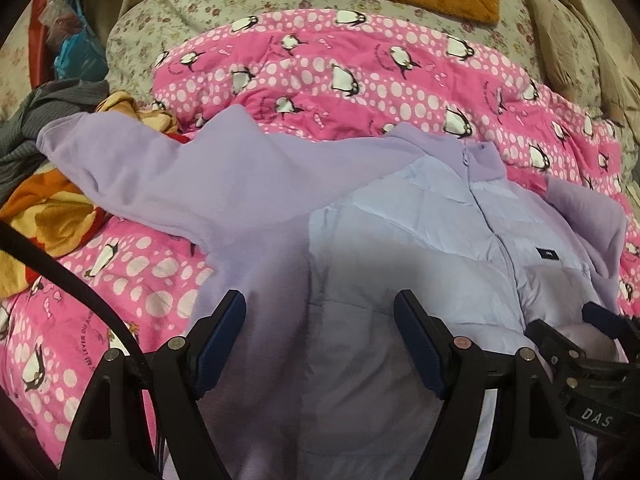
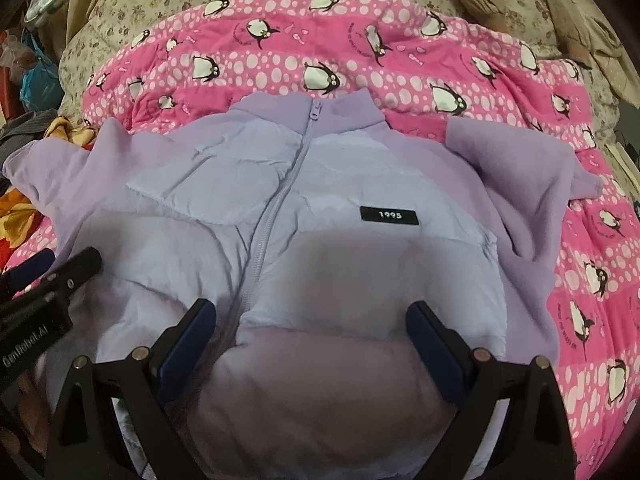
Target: Fold large clothes
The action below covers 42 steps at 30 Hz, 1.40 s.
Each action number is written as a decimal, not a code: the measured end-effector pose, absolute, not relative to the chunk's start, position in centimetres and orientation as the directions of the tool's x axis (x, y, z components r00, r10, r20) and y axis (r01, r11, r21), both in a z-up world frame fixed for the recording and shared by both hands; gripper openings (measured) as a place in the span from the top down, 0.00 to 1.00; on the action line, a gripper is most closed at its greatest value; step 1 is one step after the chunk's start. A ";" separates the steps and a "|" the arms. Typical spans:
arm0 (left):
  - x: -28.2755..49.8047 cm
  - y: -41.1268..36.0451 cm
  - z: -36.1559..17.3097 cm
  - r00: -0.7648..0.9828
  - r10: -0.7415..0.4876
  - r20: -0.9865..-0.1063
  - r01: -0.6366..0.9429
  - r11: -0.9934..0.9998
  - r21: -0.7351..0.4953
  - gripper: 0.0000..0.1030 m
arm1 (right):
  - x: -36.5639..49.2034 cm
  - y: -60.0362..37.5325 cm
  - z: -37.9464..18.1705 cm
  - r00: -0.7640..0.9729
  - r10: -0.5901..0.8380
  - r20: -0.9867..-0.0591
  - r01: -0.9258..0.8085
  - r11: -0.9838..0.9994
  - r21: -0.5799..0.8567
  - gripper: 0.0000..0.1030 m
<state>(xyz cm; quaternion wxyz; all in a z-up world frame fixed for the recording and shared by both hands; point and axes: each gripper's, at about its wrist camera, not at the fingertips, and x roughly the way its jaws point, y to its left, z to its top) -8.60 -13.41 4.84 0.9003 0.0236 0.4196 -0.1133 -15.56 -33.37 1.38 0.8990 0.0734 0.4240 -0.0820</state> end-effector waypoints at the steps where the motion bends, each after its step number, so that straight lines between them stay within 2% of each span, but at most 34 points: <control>1: -8.5 -13.3 4.8 0.620 -0.181 -0.763 0.218 0.975 -0.054 0.52 | -15.6 -33.3 1.4 0.629 -0.083 -0.773 0.208 0.976 0.063 0.05; 7: -7.5 -11.7 5.6 0.589 -0.189 -0.786 0.199 0.976 -0.086 0.52 | -15.8 -33.2 1.5 0.632 -0.075 -0.771 0.201 0.977 0.070 0.05; 11: -5.2 -8.1 7.1 0.574 -0.184 -0.798 0.124 0.983 -0.138 0.52 | -15.8 -33.3 1.5 0.630 -0.064 -0.774 0.196 0.977 0.079 0.05; 17: 1.0 -0.6 8.8 0.607 0.022 -0.794 -0.081 0.996 -0.034 0.52 | -15.8 -33.3 1.3 0.623 -0.049 -0.781 0.187 0.978 0.088 0.05; 20: 4.8 3.9 9.3 0.609 0.188 -0.771 -0.211 0.975 0.071 0.52 | -15.8 -33.2 1.2 0.620 -0.047 -0.783 0.183 0.979 0.086 0.04; 22: 6.9 7.2 9.5 0.604 0.267 -0.751 -0.306 0.948 0.091 0.52 | -15.7 -33.1 1.1 0.615 -0.045 -0.787 0.180 0.980 0.084 0.04; 25: 9.0 11.7 9.4 0.592 0.301 -0.747 -0.411 0.911 0.041 0.52 | -15.5 -33.0 0.9 0.609 -0.047 -0.792 0.176 0.981 0.077 0.04; 29: 11.4 14.7 8.9 0.593 0.328 -0.736 -0.461 0.887 0.024 0.52 | -15.1 -32.6 0.5 0.602 -0.056 -0.796 0.168 0.984 0.058 0.02; 31: 12.7 15.2 8.5 0.604 0.312 -0.734 -0.440 0.898 0.019 0.58 | -15.1 -32.5 0.4 0.602 -0.059 -0.797 0.165 0.985 0.051 0.02; 32: 13.2 15.2 8.3 0.613 0.301 -0.730 -0.427 0.904 0.014 0.77 | -15.0 -32.5 0.4 0.601 -0.059 -0.797 0.164 0.985 0.050 0.02; 34: 13.6 15.3 7.9 0.620 0.274 -0.736 -0.401 0.916 0.003 1.00 | -15.0 -32.5 0.3 0.601 -0.058 -0.797 0.163 0.985 0.052 0.01; 38: 12.4 14.5 9.2 0.685 0.222 -0.695 -0.358 0.932 -0.056 1.00 | -15.0 -32.7 0.2 0.605 -0.051 -0.795 0.164 0.985 0.061 0.01; 42: 8.6 8.6 12.9 0.783 0.067 -0.618 -0.163 0.981 -0.101 1.00 | -15.0 -32.6 0.1 0.605 -0.051 -0.795 0.164 0.984 0.062 0.01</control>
